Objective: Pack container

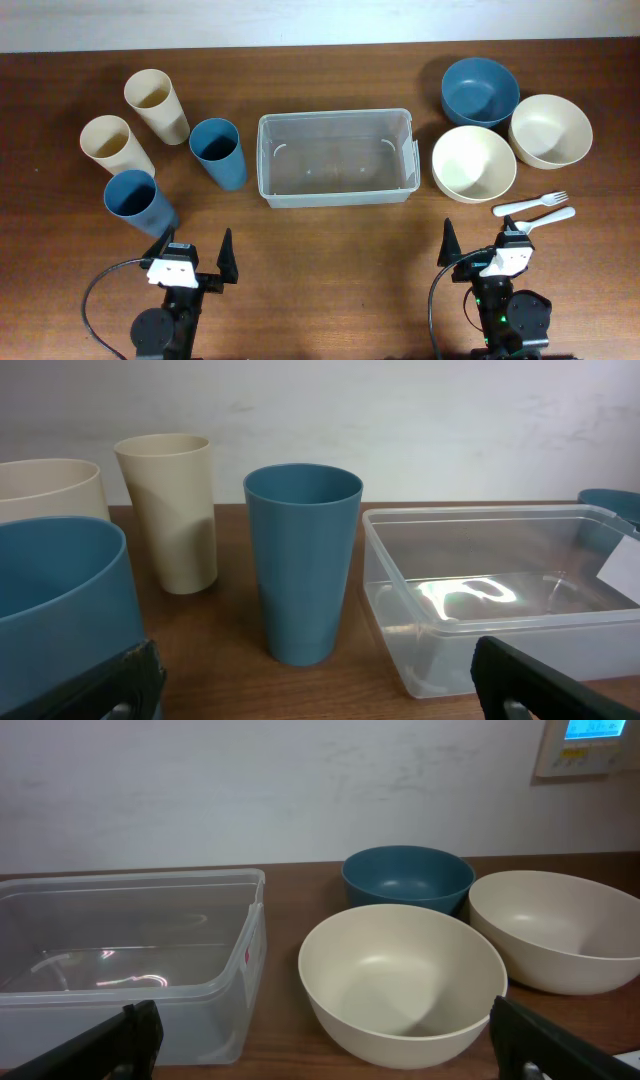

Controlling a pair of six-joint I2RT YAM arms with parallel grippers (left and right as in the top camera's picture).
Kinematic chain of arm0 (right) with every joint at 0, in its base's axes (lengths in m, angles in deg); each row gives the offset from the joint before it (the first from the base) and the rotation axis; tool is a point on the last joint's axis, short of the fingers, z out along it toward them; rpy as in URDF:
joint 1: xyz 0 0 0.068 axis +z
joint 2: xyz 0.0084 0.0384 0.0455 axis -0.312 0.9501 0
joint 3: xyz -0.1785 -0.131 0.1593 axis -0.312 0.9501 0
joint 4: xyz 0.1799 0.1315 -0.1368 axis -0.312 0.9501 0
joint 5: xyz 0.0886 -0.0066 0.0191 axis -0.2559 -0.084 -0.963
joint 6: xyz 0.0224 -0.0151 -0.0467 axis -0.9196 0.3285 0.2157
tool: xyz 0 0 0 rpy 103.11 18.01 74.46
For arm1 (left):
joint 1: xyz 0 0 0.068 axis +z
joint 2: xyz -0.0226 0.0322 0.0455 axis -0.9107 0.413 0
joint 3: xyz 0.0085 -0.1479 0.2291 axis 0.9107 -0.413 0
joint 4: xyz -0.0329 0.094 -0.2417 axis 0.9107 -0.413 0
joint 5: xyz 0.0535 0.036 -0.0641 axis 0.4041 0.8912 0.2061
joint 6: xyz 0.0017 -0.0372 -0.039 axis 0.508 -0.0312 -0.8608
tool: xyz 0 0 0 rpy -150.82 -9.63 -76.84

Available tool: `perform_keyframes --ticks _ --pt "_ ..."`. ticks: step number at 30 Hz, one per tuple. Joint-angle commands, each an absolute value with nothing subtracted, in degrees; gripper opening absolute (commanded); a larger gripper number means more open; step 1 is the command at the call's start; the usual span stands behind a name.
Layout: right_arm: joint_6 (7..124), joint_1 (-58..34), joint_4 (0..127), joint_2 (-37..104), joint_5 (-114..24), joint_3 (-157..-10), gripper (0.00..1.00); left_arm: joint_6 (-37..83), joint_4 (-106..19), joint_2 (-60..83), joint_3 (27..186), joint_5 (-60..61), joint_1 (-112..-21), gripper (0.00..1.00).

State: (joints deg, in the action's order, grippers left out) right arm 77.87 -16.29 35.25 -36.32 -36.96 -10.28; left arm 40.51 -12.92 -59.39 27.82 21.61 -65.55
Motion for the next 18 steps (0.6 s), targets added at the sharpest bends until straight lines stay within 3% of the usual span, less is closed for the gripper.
perform_keyframes --ticks 1,18 --pt "77.63 -16.75 35.31 -36.93 -37.88 -9.8 0.99 41.61 -13.03 -59.42 27.49 22.24 -65.73 1.0" --pt "77.41 -16.71 34.15 -36.71 -50.25 -10.59 0.99 41.61 -13.03 -59.42 27.49 22.24 -65.73 1.0"
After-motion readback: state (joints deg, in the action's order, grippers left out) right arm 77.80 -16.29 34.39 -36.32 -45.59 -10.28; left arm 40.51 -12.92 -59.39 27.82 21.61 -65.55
